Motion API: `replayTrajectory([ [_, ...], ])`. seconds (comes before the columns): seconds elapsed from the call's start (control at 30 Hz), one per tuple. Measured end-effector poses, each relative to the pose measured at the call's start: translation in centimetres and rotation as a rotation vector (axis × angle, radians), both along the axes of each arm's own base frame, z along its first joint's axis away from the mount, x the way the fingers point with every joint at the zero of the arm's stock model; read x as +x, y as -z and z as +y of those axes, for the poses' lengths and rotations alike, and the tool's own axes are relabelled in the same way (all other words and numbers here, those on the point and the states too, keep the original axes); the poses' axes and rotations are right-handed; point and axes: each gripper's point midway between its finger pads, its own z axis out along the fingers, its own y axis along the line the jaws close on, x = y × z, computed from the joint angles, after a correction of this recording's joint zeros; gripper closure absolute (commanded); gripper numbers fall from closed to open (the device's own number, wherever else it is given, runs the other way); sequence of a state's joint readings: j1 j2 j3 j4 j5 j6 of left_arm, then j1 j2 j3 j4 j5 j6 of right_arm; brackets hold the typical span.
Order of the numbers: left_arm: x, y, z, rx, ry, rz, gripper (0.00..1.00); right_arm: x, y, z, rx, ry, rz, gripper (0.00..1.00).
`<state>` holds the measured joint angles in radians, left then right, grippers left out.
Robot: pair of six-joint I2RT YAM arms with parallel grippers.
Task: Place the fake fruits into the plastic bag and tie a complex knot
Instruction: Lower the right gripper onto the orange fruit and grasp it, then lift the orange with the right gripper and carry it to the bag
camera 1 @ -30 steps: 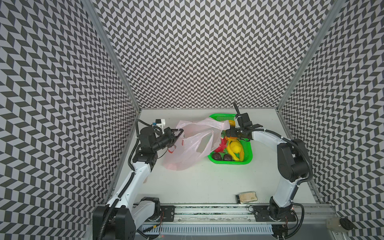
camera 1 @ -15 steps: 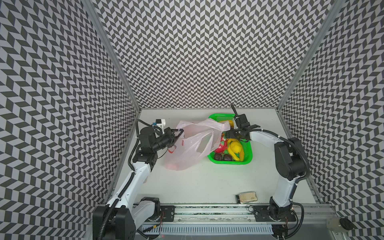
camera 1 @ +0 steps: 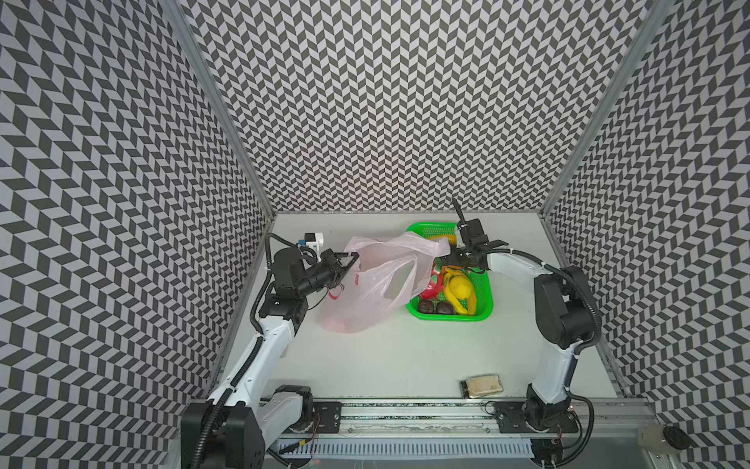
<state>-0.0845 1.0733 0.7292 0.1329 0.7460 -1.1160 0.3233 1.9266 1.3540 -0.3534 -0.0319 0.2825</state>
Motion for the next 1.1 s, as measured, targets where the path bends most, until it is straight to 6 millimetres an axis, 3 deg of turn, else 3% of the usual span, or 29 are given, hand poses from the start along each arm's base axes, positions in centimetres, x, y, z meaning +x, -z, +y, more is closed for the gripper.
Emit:
replayTrajectory([
  [0.13, 0.0, 0.0, 0.0, 0.001, 0.001, 0.000, 1.00, 0.0, 0.1, -0.1, 0.001, 0.005, -0.002, 0.40],
  [0.4, 0.0, 0.1, 0.0, 0.004, 0.001, 0.003, 1.00, -0.7, -0.5, -0.5, 0.024, 0.007, -0.020, 0.45],
  [0.5, 0.0, 0.1, 0.0, 0.004, 0.002, 0.004, 1.00, -2.0, -2.0, -1.1, 0.054, 0.009, -0.043, 0.45],
  [0.73, -0.1, 0.1, -0.1, 0.002, 0.008, 0.004, 1.00, -5.2, -7.5, -2.3, 0.150, -0.001, -0.163, 0.46],
  [1.1, 0.0, 0.5, -0.2, 0.001, 0.013, 0.017, 1.00, -12.2, -13.2, -0.5, 0.367, -0.137, -0.250, 0.46],
])
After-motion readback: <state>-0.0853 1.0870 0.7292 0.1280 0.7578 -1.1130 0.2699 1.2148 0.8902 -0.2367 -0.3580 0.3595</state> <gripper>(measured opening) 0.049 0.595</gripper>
